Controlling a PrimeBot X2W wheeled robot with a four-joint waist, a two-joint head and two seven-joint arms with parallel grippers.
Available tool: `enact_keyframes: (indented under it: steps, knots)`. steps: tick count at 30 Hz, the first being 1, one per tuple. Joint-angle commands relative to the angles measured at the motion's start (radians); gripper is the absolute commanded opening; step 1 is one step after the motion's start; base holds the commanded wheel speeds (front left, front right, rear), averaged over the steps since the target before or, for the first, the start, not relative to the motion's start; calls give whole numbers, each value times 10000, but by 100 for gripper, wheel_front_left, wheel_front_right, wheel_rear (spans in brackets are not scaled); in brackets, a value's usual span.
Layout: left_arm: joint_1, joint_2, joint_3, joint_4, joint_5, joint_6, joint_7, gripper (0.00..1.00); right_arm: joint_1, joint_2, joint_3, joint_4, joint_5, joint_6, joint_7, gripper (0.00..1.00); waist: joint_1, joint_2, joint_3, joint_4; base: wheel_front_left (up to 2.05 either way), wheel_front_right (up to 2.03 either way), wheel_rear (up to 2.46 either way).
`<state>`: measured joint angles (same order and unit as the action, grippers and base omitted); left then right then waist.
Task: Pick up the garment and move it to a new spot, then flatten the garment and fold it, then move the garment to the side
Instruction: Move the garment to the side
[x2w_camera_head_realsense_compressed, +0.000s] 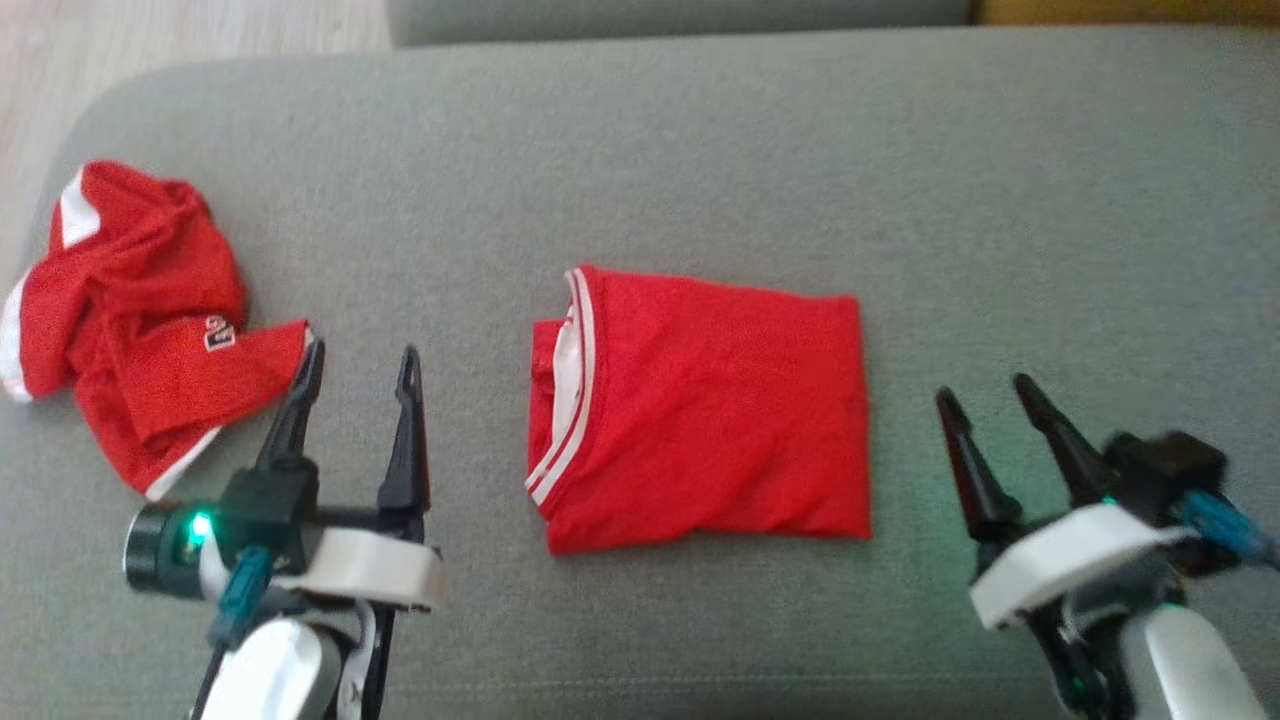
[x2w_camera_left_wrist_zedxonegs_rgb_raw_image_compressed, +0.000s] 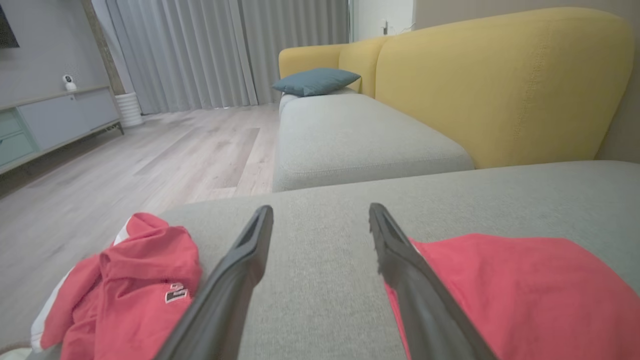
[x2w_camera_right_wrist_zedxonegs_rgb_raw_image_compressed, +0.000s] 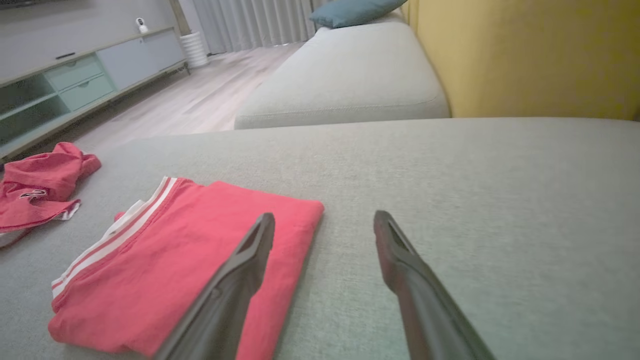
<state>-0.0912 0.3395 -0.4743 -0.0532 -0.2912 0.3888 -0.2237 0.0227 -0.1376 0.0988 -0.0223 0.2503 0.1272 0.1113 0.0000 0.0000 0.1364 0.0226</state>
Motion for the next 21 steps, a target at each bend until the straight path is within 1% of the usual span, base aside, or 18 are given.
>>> enact_keyframes:
  steps: [1, 5, 10, 12, 15, 16, 17, 18, 21]
  knots:
    - [-635, 82, 340, -193, 161, -33, -123, 100, -569, -146, 394, -11, 131, 35, 56, 100, 0, 0, 471, 300, 0, 0, 0]
    - [-1126, -138, 252, -26, 319, -136, -255, 100, -1367, -64, 881, 1225, 336, 35, 392, 100, 0, 0, 924, 563, 0, 0, 0]
    - [-1565, -440, 187, 114, 542, -262, -356, 100, -2090, 134, 1030, 2654, 456, 35, 1067, 100, 0, 0, 1249, 837, 0, 0, 0]
    - [-1652, -540, 203, 121, 634, -287, -370, 100, -2283, 190, 1053, 3124, 443, 35, 1421, 100, 0, 0, 1306, 908, 0, 0, 0]
    - [-1715, -672, 293, 8, 780, -336, -376, 100, -2480, 243, 1376, 3562, 657, 35, 1988, 100, 0, 0, 1344, 955, 0, 0, 0]
    - [-1704, -700, 328, -16, 822, -356, -377, 100, -2532, 232, 1502, 3589, 744, 35, 2067, 95, 0, 0, 1350, 955, 0, 0, 0]
    - [-1693, -724, 368, -53, 871, -374, -377, 100, -2569, 206, 1596, 3589, 831, 35, 2107, 24, 0, 0, 1360, 946, 0, 0, 0]
    - [-1678, -747, 411, -82, 915, -390, -378, 100, -2597, 166, 1669, 3560, 900, 35, 2106, 0, 0, 0, 1366, 925, 0, 0, 0]
    - [-1608, -786, 567, -171, 1058, -408, -379, 100, -2658, 5, 1861, 3220, 966, 35, 1770, 0, 0, 0, 1355, 738, 0, 0, 0]
